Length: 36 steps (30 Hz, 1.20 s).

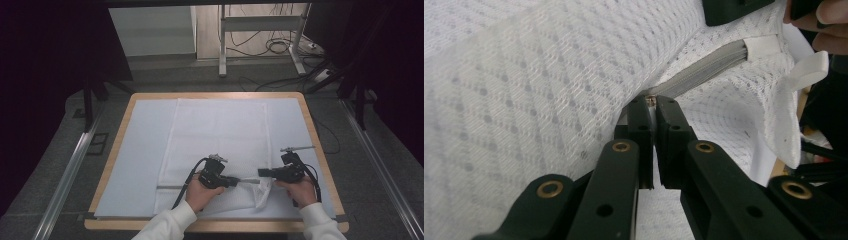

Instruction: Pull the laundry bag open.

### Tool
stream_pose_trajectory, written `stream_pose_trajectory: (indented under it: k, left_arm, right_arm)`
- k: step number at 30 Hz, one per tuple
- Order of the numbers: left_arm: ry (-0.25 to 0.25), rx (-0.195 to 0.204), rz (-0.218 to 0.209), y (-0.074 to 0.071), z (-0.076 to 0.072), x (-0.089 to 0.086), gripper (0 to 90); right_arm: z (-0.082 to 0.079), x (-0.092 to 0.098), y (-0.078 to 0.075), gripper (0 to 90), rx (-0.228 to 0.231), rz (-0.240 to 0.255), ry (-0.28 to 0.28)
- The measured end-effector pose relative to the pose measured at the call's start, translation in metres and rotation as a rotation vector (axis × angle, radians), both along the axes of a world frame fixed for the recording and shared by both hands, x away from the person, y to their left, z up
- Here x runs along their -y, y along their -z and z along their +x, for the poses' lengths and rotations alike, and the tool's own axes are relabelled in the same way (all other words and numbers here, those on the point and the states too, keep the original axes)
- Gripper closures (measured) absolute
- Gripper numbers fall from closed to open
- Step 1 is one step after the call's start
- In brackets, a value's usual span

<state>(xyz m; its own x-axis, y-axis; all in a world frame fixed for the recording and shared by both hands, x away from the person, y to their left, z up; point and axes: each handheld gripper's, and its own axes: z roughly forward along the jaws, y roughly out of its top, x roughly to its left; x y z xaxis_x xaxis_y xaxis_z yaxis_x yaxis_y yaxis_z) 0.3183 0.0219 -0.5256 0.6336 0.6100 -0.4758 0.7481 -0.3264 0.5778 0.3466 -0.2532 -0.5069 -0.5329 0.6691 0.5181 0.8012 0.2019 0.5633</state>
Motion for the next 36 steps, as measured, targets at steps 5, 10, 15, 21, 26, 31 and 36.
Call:
stream_pose_trajectory:
  k: [5,10,15,21,26,31,36]
  left_arm:
    - [-0.005,-0.005,-0.009,0.002,-0.001,-0.006,87.0]
    - [-0.009,-0.019,-0.014,0.005,0.000,-0.014,87.0]
    - [-0.016,-0.004,-0.006,0.004,-0.002,-0.018,87.0]
    - [-0.021,-0.007,-0.004,0.005,-0.002,-0.024,87.0]
    - [-0.027,-0.015,-0.008,0.006,-0.001,-0.028,87.0]
    - [-0.035,-0.019,-0.009,0.008,-0.001,-0.033,87.0]
    - [-0.044,-0.029,-0.019,0.009,-0.001,-0.039,87.0]
  right_arm:
    - [0.000,-0.001,0.000,88.6,-0.001,-0.007,0.001]
    - [0.000,-0.001,0.000,88.6,0.001,-0.011,0.002]
    - [0.000,-0.001,0.001,88.6,-0.001,-0.011,0.005]
    - [0.001,-0.001,0.002,88.6,-0.004,-0.013,0.007]
    - [0.000,-0.002,0.002,88.6,-0.004,-0.014,0.004]
    - [0.000,-0.001,0.002,88.6,-0.005,-0.011,0.008]
    - [0.000,-0.001,0.002,88.6,-0.007,-0.010,0.006]
